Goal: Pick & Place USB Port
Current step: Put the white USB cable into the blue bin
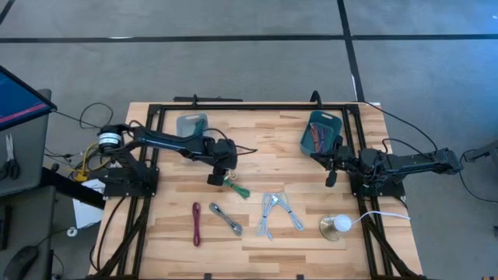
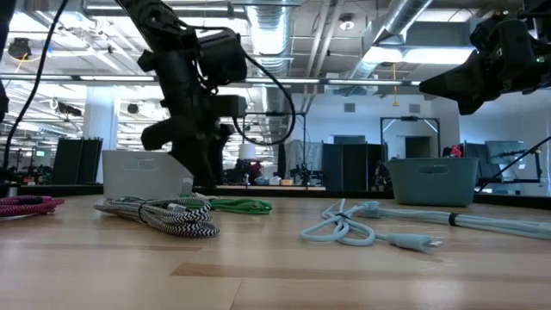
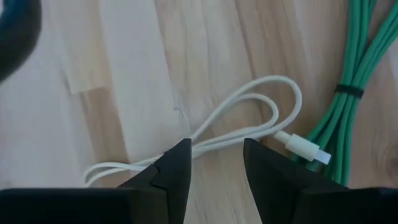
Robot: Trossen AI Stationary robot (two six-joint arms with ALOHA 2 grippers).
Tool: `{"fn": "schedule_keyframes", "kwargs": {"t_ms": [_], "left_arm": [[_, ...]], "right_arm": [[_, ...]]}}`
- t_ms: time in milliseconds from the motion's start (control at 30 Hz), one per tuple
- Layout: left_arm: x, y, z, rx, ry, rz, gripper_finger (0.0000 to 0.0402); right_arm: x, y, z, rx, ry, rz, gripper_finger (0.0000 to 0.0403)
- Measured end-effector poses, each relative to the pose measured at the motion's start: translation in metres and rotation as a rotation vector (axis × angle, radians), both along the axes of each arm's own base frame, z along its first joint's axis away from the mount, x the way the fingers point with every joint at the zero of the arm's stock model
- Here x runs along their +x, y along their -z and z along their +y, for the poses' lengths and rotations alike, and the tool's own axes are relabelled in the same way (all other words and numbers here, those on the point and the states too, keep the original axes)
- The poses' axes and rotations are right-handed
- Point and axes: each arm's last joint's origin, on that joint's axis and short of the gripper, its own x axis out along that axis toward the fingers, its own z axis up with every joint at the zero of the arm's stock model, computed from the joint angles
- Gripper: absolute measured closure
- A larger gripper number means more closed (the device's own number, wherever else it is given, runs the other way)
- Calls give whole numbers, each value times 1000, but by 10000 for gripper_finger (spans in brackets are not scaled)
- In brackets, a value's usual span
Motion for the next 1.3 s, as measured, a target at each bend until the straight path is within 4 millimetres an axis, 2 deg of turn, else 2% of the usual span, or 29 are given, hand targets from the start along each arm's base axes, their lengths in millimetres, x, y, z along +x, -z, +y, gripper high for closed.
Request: {"fn": "schedule_keyframes", "kwargs": {"t_ms": [233,467,833,1300], "left_arm": [[4,11,0,-4,0,35,266],[4,9,1,3,8,22,266],[8,17,1,183,316,95,266],[11,17,2,198,315,58,266]], "right_arm": [[0,0,0,0,0,0,403],[0,0,0,0,0,0,403],[0,0,0,0,0,0,403],[0,0,0,-1,1,1,403]]}}
